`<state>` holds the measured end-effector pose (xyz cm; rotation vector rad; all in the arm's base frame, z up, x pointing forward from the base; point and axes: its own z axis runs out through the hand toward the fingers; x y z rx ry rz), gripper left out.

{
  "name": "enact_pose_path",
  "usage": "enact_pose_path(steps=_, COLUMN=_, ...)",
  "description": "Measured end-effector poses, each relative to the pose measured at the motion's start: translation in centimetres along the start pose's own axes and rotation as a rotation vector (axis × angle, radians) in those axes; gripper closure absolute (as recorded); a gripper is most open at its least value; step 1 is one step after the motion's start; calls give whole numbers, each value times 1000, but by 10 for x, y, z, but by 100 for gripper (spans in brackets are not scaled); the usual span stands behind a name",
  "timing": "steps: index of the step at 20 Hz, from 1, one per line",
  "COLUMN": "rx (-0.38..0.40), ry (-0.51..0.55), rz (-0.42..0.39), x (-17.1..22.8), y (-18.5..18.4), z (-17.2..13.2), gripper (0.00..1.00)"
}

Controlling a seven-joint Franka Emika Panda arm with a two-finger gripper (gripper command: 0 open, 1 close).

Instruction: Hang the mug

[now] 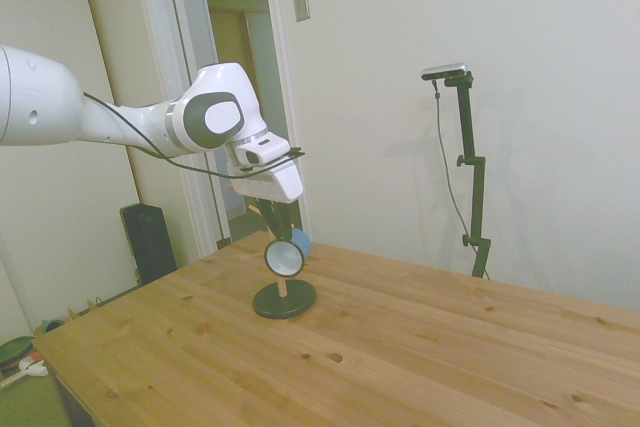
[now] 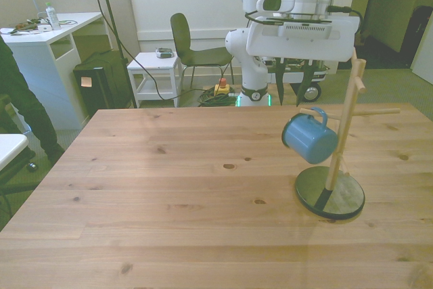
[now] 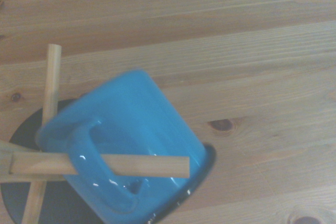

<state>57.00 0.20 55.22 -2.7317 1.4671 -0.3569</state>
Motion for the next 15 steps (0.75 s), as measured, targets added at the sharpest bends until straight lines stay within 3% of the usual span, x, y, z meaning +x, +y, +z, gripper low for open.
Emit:
enact_pose_path(steps=8, rx=3, ry=5, rz=11, x=3, y=7, z=-4, gripper=0)
enact_pose_path(steps=15, rx=0, ry=6, rz=43, x=2, y=42, z=-2, gripper=0)
